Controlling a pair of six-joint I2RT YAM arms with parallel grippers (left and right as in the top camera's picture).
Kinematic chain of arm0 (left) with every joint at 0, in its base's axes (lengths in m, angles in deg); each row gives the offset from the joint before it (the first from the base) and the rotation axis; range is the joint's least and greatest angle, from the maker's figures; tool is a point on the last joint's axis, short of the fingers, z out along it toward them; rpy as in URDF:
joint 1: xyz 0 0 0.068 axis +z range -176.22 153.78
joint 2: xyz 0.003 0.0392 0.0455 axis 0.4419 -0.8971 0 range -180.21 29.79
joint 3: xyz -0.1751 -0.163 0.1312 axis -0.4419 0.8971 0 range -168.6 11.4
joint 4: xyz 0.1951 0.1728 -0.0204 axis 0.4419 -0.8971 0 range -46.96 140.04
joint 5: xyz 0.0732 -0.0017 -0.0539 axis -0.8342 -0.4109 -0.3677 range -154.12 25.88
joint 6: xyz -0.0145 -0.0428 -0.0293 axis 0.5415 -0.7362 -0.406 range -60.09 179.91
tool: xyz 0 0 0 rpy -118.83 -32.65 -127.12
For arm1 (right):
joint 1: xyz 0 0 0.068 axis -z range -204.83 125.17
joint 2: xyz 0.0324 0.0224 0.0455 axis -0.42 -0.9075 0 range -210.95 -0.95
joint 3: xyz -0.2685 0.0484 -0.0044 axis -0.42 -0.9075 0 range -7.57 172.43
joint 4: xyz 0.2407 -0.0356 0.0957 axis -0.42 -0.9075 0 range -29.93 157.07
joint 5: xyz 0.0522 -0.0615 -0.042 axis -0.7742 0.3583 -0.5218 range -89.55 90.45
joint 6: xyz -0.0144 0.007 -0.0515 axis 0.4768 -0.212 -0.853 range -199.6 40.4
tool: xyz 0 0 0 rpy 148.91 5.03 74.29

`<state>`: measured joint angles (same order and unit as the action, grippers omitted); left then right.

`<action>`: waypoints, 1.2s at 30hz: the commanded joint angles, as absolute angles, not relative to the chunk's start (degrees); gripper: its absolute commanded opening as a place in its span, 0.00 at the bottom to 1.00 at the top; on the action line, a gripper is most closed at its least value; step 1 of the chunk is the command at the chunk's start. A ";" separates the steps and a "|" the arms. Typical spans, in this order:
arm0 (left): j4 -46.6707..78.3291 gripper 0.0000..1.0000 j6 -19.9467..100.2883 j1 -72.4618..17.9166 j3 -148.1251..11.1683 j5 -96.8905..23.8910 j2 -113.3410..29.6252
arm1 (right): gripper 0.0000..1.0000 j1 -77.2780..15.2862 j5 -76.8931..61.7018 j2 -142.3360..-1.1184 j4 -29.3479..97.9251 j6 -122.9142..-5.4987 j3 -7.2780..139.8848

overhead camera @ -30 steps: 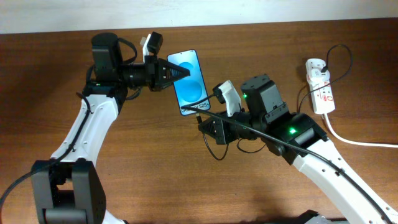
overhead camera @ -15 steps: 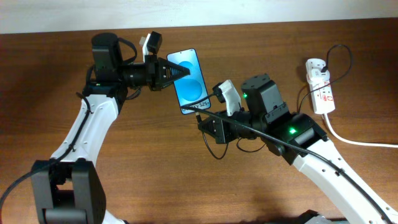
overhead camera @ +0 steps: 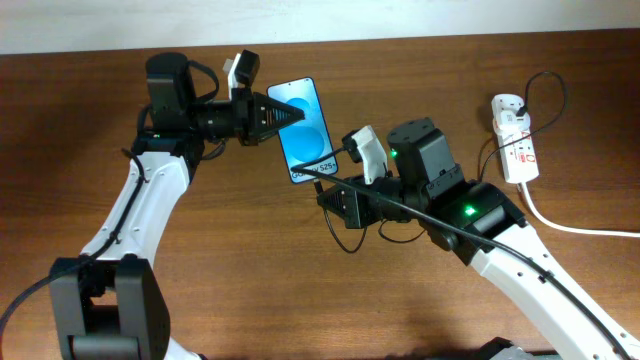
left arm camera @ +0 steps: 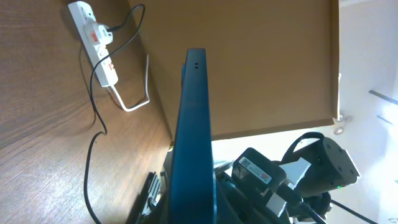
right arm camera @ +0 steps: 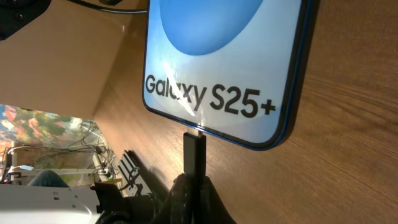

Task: Plug charger to phone and switch on socket
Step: 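Push the plug into the phone port with the right gripper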

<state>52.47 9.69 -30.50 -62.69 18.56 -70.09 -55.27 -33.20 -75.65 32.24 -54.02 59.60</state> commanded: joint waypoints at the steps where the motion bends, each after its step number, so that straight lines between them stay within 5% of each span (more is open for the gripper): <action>1: 52.60 0.00 9.84 -31.24 -63.47 21.22 -69.63 | 0.04 -55.53 -31.78 -75.61 34.15 -53.58 59.49; 36: 52.58 0.00 11.61 -34.12 -63.47 25.99 -69.63 | 0.04 -49.87 -32.52 -75.58 39.74 -58.20 59.49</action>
